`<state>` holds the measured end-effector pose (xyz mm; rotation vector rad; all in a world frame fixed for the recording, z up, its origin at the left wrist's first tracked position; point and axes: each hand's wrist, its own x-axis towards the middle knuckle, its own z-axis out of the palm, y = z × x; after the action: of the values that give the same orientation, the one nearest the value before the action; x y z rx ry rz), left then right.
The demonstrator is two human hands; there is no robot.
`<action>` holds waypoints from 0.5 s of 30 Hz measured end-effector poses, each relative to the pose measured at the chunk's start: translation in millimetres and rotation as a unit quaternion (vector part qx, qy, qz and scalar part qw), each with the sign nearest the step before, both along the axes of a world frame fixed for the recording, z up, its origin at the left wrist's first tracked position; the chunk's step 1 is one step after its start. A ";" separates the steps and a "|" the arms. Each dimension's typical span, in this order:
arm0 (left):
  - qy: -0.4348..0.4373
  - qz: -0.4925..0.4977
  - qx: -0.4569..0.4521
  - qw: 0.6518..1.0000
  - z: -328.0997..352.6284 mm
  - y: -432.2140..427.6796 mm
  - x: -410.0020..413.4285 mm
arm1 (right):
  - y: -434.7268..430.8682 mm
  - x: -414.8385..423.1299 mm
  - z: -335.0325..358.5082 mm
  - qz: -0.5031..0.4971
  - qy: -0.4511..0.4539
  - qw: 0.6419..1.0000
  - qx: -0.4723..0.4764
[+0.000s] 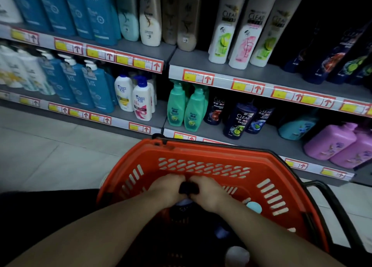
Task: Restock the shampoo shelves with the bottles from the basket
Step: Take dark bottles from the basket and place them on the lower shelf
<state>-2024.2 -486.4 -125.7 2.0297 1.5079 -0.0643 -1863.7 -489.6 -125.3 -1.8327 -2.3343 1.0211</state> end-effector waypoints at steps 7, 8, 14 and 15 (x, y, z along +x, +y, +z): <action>0.019 -0.045 0.042 0.998 0.0 4.6 -6.9 | 7.2 3.3 0.3 0.013 -0.011 1.000 -0.016; 0.024 -0.063 0.049 0.997 2.4 4.6 -8.4 | 7.0 3.8 2.3 0.021 -0.014 0.999 -0.022; -0.053 -0.076 0.029 0.995 46.4 16.7 -20.7 | 4.6 7.3 23.7 0.007 0.057 0.997 -0.054; -0.065 -0.077 0.018 0.995 61.4 21.2 -22.2 | 3.9 7.8 30.9 0.002 0.080 0.995 -0.056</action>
<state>-2046.4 -465.2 -64.2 2.1329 1.2796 0.0324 -1855.9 -485.7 -94.4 -1.7091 -2.2321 1.2728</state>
